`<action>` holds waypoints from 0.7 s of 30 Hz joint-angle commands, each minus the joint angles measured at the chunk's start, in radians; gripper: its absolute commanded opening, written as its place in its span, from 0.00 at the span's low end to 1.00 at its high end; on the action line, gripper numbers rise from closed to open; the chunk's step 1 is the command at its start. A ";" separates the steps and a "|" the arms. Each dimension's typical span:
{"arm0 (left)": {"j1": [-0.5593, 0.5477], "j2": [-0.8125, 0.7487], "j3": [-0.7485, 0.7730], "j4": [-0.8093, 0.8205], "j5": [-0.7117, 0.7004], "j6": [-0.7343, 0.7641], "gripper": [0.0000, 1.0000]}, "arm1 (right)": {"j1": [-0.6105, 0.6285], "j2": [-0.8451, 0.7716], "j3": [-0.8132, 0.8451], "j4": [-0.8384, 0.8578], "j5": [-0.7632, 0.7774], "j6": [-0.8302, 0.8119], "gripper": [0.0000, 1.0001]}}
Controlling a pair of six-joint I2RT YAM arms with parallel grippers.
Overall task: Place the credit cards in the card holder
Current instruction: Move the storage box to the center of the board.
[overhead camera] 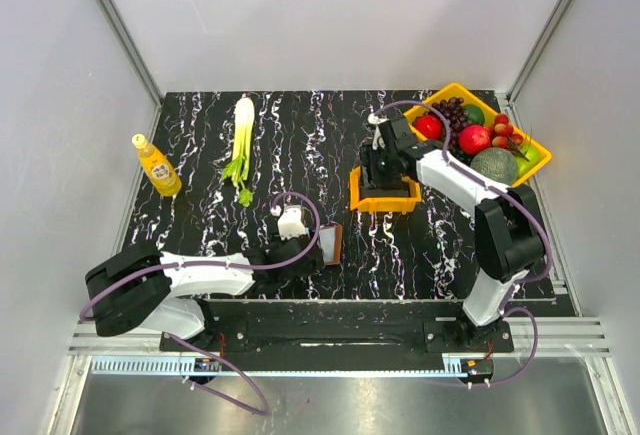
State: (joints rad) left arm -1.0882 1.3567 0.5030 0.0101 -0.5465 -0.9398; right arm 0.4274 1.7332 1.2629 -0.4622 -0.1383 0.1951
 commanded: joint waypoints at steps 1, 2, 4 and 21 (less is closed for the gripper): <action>0.001 -0.002 -0.015 -0.038 0.003 0.013 0.68 | 0.053 0.069 0.082 -0.018 0.071 0.016 0.57; 0.001 -0.005 -0.015 -0.041 0.000 0.013 0.68 | 0.054 0.075 0.076 -0.019 0.063 0.020 0.57; 0.001 -0.011 -0.018 -0.044 -0.003 0.013 0.68 | 0.057 0.065 0.044 0.005 0.028 0.029 0.57; 0.002 -0.013 -0.032 -0.027 -0.001 0.021 0.68 | 0.131 -0.144 -0.215 0.020 -0.035 -0.106 0.31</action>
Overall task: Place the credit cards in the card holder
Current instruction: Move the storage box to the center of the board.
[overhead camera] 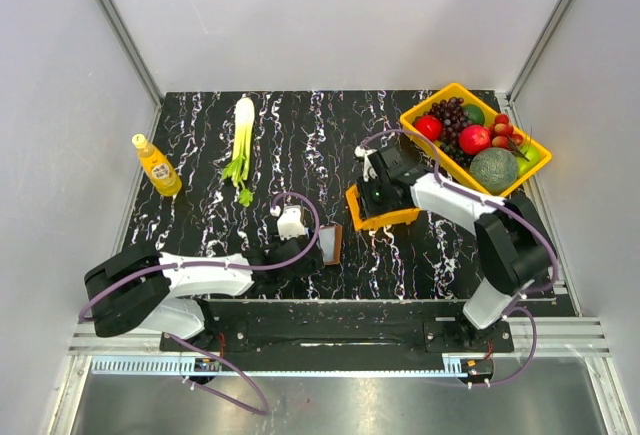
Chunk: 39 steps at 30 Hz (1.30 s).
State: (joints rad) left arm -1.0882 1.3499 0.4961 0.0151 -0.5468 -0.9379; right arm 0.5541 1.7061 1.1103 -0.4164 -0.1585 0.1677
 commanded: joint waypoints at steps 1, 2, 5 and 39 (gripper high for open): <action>0.002 -0.003 -0.025 -0.030 0.001 0.019 0.68 | 0.004 -0.143 -0.082 -0.033 -0.016 -0.103 0.31; 0.002 -0.001 -0.022 -0.027 0.004 0.021 0.68 | 0.004 -0.170 -0.102 -0.035 -0.007 -0.115 0.29; 0.001 0.005 -0.022 -0.021 0.008 0.028 0.68 | 0.003 -0.207 -0.122 -0.048 0.007 -0.119 0.27; 0.054 0.164 0.102 0.118 0.123 0.110 0.68 | -0.051 0.055 -0.012 0.076 0.060 0.026 0.42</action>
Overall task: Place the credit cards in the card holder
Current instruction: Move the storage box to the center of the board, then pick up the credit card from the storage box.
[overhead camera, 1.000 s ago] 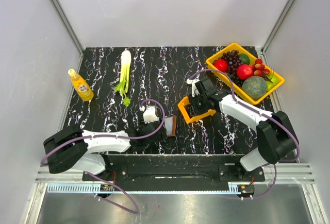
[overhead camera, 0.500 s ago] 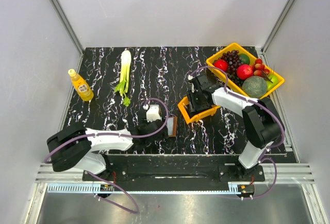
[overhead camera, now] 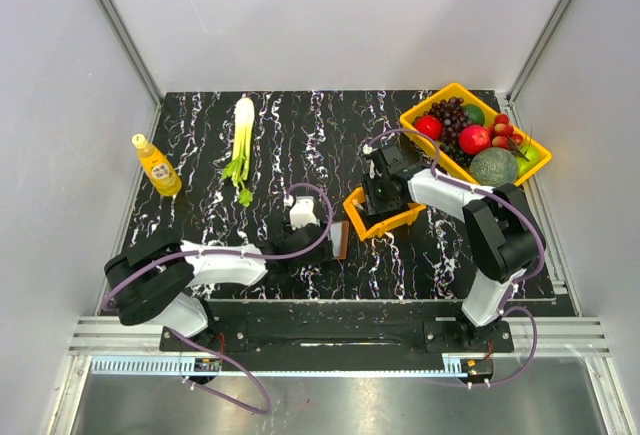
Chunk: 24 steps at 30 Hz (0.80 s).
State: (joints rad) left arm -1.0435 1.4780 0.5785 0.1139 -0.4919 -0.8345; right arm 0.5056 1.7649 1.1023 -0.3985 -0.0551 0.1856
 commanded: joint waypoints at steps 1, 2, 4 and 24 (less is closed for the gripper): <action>0.011 0.042 0.021 0.027 0.073 0.008 0.68 | -0.003 -0.005 -0.002 0.058 -0.045 0.011 0.39; 0.014 0.048 0.023 0.033 0.079 0.012 0.68 | -0.003 -0.008 -0.002 0.059 -0.049 0.009 0.39; 0.019 0.059 0.038 0.036 0.082 0.018 0.68 | -0.004 -0.015 -0.001 0.064 -0.058 0.012 0.37; 0.046 0.133 0.095 0.059 0.139 0.044 0.68 | -0.015 -0.113 -0.016 0.099 -0.100 0.057 0.34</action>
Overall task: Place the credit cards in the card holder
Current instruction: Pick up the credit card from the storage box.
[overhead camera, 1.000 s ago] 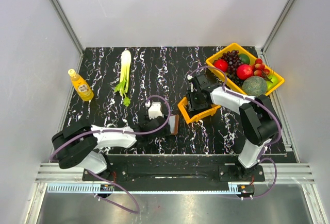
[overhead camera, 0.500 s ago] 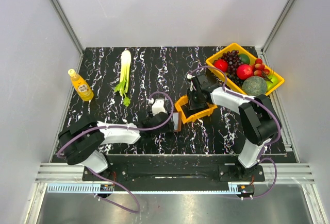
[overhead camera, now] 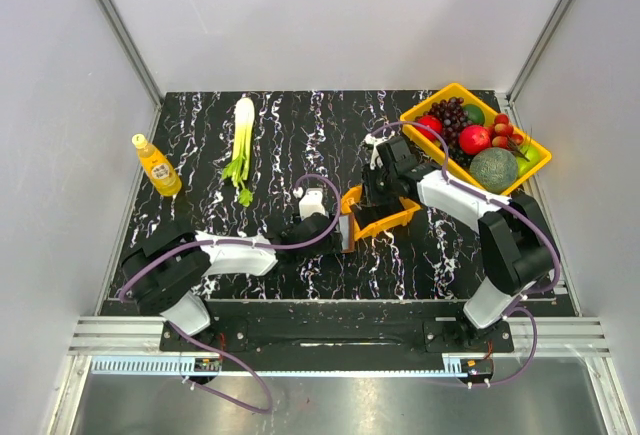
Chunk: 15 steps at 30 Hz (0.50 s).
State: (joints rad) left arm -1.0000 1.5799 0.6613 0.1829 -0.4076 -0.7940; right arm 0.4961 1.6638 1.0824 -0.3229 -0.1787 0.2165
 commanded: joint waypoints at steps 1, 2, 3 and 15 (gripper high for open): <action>0.003 0.031 0.014 -0.010 0.055 0.004 0.68 | -0.008 -0.009 0.002 0.025 0.053 0.035 0.35; 0.003 0.031 0.009 -0.010 0.056 0.004 0.68 | -0.019 0.002 0.004 0.024 0.059 0.043 0.36; 0.003 0.029 0.009 -0.010 0.056 0.004 0.68 | -0.028 0.017 0.008 0.024 0.059 0.049 0.37; 0.004 0.034 0.015 -0.011 0.062 0.007 0.68 | -0.060 0.105 0.027 0.056 -0.109 0.057 0.42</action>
State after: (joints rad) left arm -0.9970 1.5814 0.6617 0.1871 -0.3965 -0.7891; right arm 0.4313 1.7794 1.0859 -0.3164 -0.2039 0.2607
